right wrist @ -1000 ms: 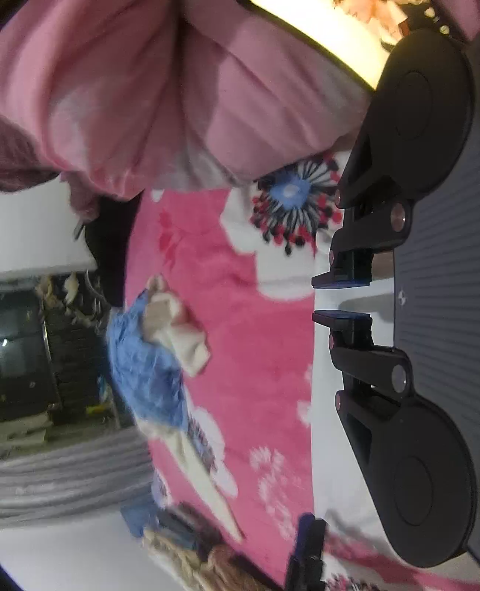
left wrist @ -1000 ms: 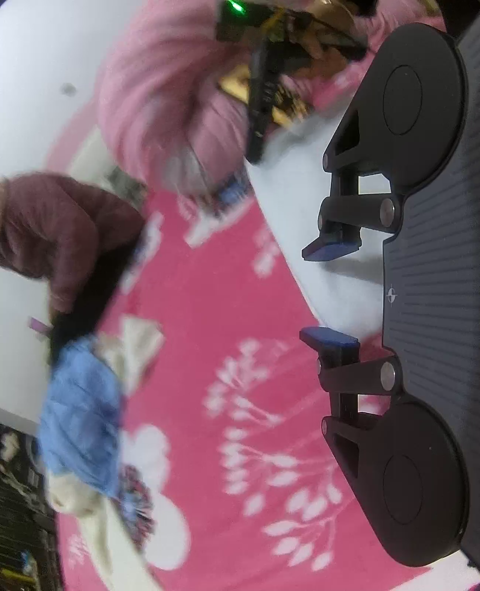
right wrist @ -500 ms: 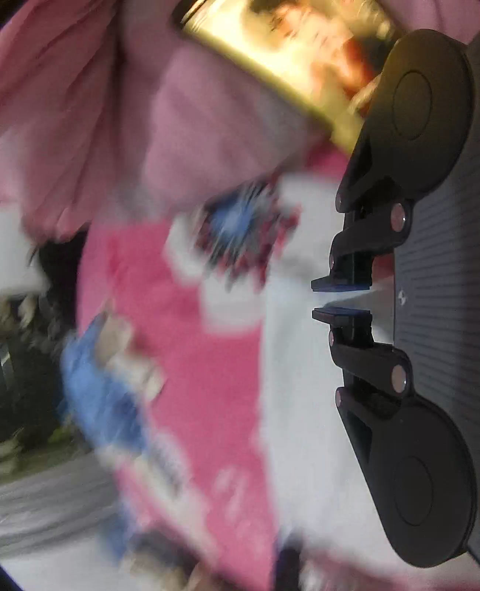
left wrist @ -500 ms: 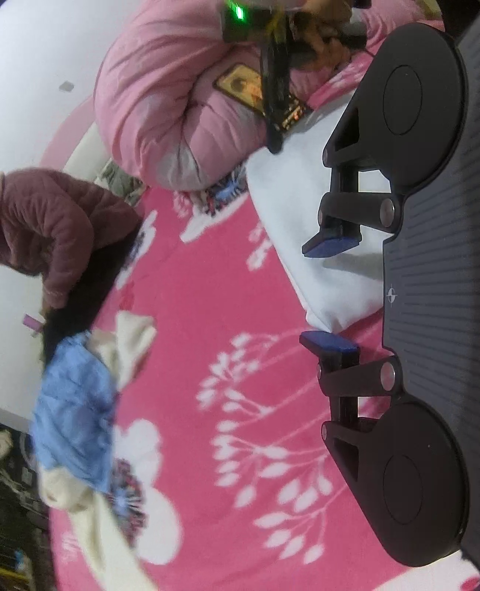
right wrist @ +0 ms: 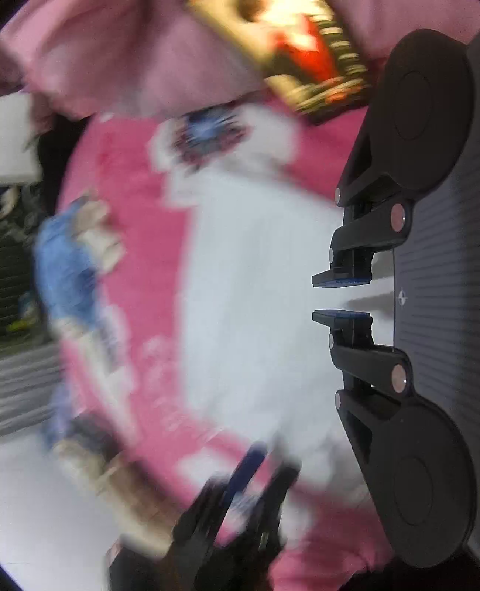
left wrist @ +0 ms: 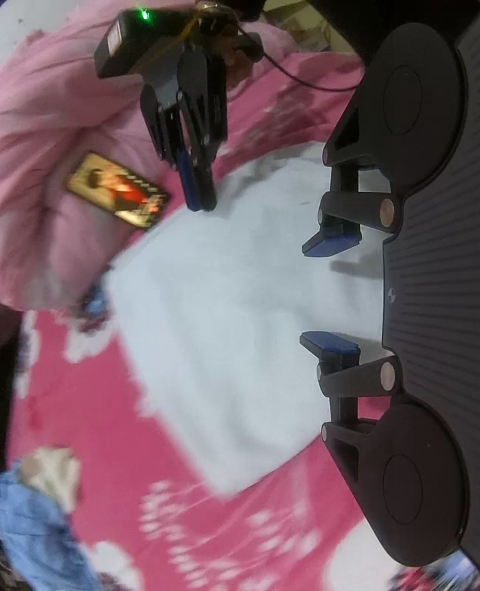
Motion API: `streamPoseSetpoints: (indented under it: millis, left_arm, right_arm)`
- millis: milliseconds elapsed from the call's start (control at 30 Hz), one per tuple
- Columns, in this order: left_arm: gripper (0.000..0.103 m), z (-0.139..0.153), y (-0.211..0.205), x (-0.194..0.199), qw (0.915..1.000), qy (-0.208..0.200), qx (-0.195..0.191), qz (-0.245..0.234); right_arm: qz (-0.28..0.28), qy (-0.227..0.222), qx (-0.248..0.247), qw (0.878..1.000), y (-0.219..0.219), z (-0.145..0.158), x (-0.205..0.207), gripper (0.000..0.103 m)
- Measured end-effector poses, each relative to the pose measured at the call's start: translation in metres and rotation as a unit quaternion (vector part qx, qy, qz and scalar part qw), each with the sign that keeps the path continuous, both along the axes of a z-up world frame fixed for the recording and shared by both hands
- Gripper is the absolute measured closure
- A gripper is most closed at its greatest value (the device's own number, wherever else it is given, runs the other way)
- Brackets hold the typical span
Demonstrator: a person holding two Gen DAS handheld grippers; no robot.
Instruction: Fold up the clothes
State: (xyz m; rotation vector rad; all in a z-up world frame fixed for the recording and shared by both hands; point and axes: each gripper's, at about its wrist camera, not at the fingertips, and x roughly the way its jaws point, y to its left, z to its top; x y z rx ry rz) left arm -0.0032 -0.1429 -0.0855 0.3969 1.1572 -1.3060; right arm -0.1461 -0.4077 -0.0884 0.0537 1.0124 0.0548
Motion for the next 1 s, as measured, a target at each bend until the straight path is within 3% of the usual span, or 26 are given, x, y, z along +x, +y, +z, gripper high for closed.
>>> streamPoseSetpoints:
  millis: [100, 200, 267, 333, 367, 533, 567, 700, 800, 1000]
  left_arm:
    - [0.059, -0.016, 0.008, -0.012, 0.9984, 0.006, 0.040, 0.038]
    - [0.058, -0.016, 0.012, -0.015, 0.9961, 0.023, 0.053, 0.066]
    - [0.058, -0.015, 0.012, -0.015, 0.9948, 0.029, 0.060, 0.076]
    - [0.058, -0.016, 0.012, -0.014, 0.9932, 0.033, 0.067, 0.089]
    - [0.058, -0.018, 0.014, -0.013, 0.9922, 0.036, 0.070, 0.097]
    - [0.058, -0.021, 0.020, -0.016, 0.9892, 0.038, 0.082, 0.116]
    - [0.058, -0.022, 0.021, -0.016, 0.9889, 0.038, 0.084, 0.116]
    - [0.058, -0.024, 0.019, -0.015, 0.9877, 0.043, 0.091, 0.119]
    - [0.057, -0.026, 0.019, -0.014, 0.9864, 0.049, 0.094, 0.126]
    - [0.057, -0.026, 0.024, -0.018, 0.9862, 0.047, 0.097, 0.126]
  right_arm:
    - [-0.066, 0.036, -0.058, 0.995, -0.015, -0.009, -0.012, 0.090]
    - [-0.056, -0.013, -0.029, 0.998, -0.014, 0.019, -0.025, 0.090]
    - [-0.013, -0.041, 0.007, 0.999, 0.000, 0.034, -0.029, 0.090]
    - [0.028, -0.041, 0.034, 0.998, 0.015, 0.032, -0.030, 0.090]
    - [0.040, -0.028, 0.034, 0.998, 0.021, 0.025, -0.031, 0.090]
    - [-0.023, 0.072, -0.053, 0.996, 0.004, -0.006, -0.048, 0.088]
    - [-0.043, 0.071, -0.056, 0.995, -0.002, 0.000, -0.049, 0.087]
    - [-0.017, 0.000, 0.046, 0.999, 0.001, 0.034, -0.041, 0.087]
    - [0.044, -0.004, 0.110, 0.993, 0.029, 0.033, -0.032, 0.087]
    - [0.127, 0.022, 0.109, 0.986, 0.057, 0.017, -0.023, 0.084]
